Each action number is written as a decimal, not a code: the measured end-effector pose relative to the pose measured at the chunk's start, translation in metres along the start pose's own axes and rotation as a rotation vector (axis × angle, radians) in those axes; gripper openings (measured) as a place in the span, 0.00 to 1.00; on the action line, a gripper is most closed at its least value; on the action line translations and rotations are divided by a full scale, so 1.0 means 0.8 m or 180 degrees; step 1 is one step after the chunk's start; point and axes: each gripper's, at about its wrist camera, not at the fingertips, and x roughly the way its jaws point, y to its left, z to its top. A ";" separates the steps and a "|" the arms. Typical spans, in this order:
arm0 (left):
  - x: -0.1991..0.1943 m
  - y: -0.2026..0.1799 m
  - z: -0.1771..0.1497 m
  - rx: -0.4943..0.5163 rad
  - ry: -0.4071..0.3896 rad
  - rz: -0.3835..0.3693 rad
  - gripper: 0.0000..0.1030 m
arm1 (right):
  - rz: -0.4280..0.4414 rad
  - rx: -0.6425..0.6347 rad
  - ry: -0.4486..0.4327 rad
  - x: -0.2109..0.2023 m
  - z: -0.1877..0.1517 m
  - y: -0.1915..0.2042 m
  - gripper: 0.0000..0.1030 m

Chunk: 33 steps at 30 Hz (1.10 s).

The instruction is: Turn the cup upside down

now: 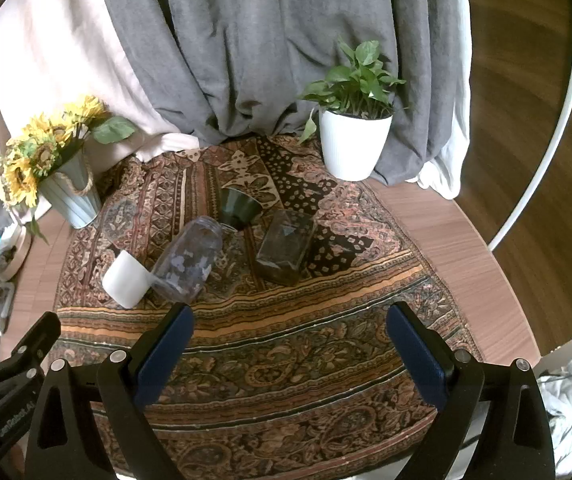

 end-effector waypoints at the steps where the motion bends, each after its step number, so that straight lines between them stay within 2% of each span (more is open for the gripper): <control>1: 0.000 0.000 0.000 -0.0001 0.0000 0.0000 1.00 | 0.0004 -0.0005 -0.0001 0.000 0.000 0.000 0.94; 33: 0.017 -0.001 0.013 0.0020 0.0072 0.0019 1.00 | 0.0018 -0.0051 0.0036 0.015 0.007 0.001 0.94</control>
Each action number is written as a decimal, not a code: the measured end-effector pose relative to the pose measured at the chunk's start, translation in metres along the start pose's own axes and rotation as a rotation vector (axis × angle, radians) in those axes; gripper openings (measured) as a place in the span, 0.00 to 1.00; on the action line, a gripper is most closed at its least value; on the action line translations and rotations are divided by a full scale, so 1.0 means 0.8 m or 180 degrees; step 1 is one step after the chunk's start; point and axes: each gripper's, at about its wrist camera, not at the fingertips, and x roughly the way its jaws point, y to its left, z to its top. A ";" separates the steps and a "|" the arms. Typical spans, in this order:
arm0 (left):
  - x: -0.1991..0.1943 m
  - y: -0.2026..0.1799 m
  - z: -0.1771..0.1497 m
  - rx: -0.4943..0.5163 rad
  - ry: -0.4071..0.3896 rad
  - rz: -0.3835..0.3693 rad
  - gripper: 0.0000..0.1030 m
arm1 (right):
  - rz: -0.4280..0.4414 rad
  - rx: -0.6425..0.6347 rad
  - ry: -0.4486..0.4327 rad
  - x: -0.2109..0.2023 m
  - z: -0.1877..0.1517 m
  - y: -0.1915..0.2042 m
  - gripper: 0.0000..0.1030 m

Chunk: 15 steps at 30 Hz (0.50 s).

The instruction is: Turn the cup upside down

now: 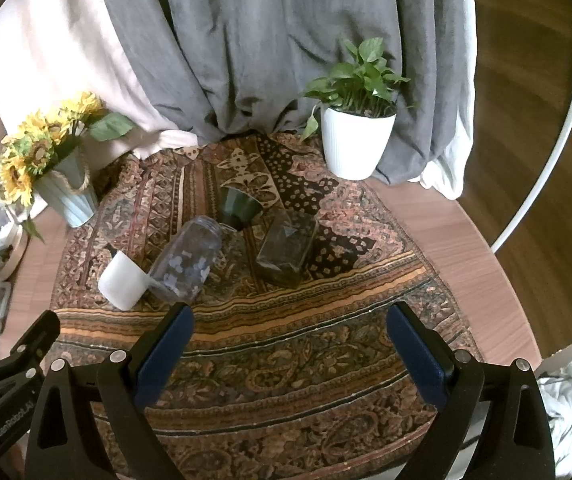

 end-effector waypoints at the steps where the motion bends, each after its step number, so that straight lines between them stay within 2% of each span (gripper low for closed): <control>1: 0.002 0.000 0.001 -0.0001 0.0003 0.0002 1.00 | 0.0003 0.0000 0.0011 0.003 0.001 0.000 0.94; 8: 0.021 -0.007 0.011 0.0027 0.0063 0.0021 1.00 | 0.0022 0.0042 0.0042 0.024 0.006 -0.001 0.94; 15: 0.063 -0.016 0.026 0.0039 0.0190 0.0078 1.00 | 0.0049 0.0129 0.0087 0.073 0.024 0.000 0.94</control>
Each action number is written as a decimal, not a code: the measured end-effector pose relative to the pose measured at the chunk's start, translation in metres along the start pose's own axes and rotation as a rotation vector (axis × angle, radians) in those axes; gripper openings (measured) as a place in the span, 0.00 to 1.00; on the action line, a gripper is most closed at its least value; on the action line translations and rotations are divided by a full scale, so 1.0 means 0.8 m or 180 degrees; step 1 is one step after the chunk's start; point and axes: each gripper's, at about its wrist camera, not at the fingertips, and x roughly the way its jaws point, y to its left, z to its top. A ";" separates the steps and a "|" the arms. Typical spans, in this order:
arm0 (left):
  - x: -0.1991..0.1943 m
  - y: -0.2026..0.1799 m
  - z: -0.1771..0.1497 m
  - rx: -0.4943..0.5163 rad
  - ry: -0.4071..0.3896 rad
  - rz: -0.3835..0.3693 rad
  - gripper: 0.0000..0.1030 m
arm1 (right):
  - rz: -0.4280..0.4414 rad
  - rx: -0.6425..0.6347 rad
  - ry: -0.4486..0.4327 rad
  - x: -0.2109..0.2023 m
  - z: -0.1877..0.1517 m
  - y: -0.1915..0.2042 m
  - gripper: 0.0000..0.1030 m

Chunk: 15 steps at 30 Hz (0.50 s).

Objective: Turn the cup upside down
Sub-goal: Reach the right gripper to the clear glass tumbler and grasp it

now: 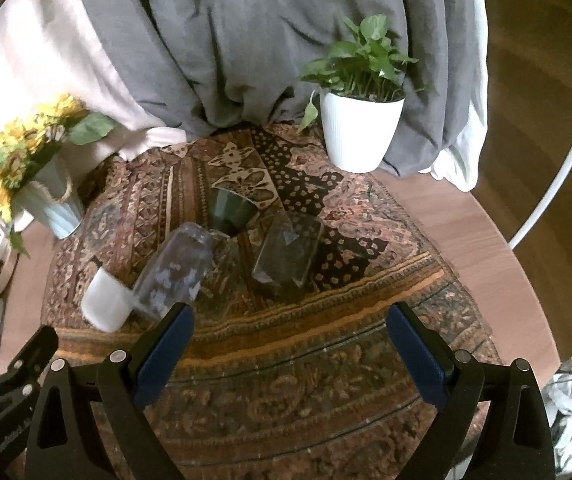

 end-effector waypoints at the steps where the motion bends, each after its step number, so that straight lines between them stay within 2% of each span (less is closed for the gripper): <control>1: 0.005 -0.001 0.002 0.0003 0.0002 0.0028 1.00 | 0.0003 -0.0005 0.0009 0.008 0.002 0.002 0.94; 11: 0.069 -0.021 0.024 -0.0040 0.0127 0.0130 1.00 | -0.0041 0.0144 0.0167 0.108 0.029 0.002 0.94; 15: 0.086 -0.031 0.029 -0.0016 0.0137 0.0161 1.00 | -0.0002 0.0232 0.0314 0.146 0.035 -0.001 0.94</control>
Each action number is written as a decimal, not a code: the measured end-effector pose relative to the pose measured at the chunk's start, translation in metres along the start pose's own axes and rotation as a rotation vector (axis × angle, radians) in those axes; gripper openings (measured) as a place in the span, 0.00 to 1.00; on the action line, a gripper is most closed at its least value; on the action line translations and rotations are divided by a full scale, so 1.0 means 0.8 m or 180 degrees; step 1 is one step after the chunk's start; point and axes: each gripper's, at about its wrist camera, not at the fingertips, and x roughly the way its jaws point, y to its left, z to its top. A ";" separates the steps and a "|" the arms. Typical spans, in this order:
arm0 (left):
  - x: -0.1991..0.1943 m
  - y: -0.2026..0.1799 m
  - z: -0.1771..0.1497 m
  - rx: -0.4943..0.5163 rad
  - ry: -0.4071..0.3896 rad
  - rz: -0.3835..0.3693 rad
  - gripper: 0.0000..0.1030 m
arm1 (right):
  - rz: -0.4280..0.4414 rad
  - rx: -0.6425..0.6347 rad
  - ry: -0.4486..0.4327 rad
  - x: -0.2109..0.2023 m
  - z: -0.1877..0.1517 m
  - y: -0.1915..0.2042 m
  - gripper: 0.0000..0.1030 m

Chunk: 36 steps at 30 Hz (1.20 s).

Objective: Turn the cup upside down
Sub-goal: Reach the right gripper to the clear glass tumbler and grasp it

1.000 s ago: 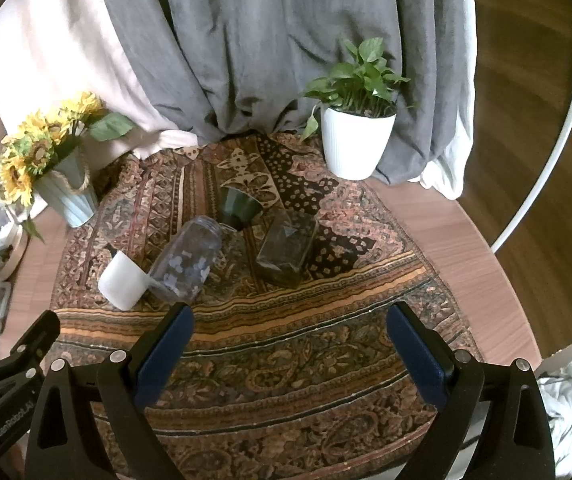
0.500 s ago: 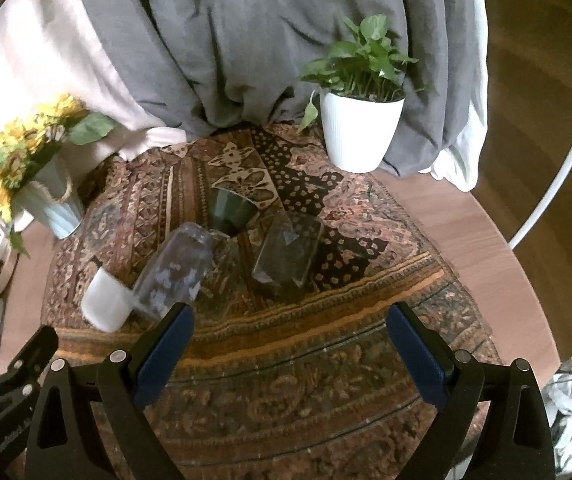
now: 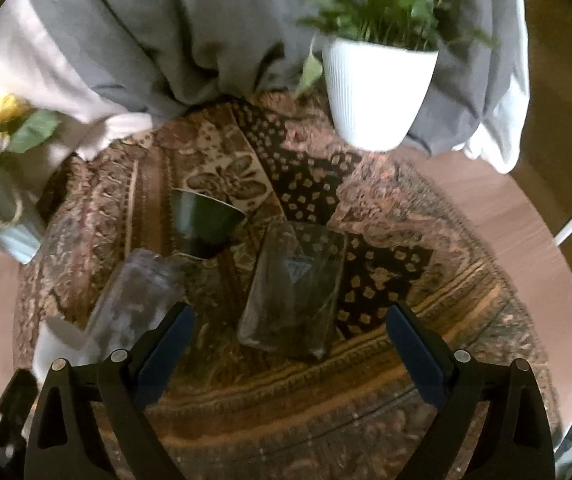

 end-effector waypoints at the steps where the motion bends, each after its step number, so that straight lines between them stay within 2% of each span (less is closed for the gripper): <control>1: 0.005 -0.002 0.002 0.0010 0.0013 0.0018 1.00 | 0.0001 0.0002 0.0022 0.008 0.002 0.001 0.94; 9: 0.031 -0.016 0.005 -0.0008 0.0089 0.0026 1.00 | -0.0060 0.0073 0.0155 0.055 0.008 0.001 0.90; 15: 0.039 -0.022 0.003 -0.0033 0.0124 0.0016 1.00 | -0.0026 0.0126 0.0262 0.073 0.008 -0.008 0.72; 23: 0.033 -0.028 -0.002 -0.0048 0.0116 0.0030 1.00 | 0.0094 0.0076 0.0265 0.072 0.009 -0.014 0.69; 28: 0.017 -0.025 -0.007 -0.0074 0.0096 -0.0013 1.00 | 0.0150 -0.0032 0.0238 0.054 0.005 -0.014 0.69; 36: -0.030 -0.001 -0.024 -0.0199 0.0000 -0.0088 1.00 | 0.0238 -0.0242 0.0090 -0.017 -0.009 -0.008 0.69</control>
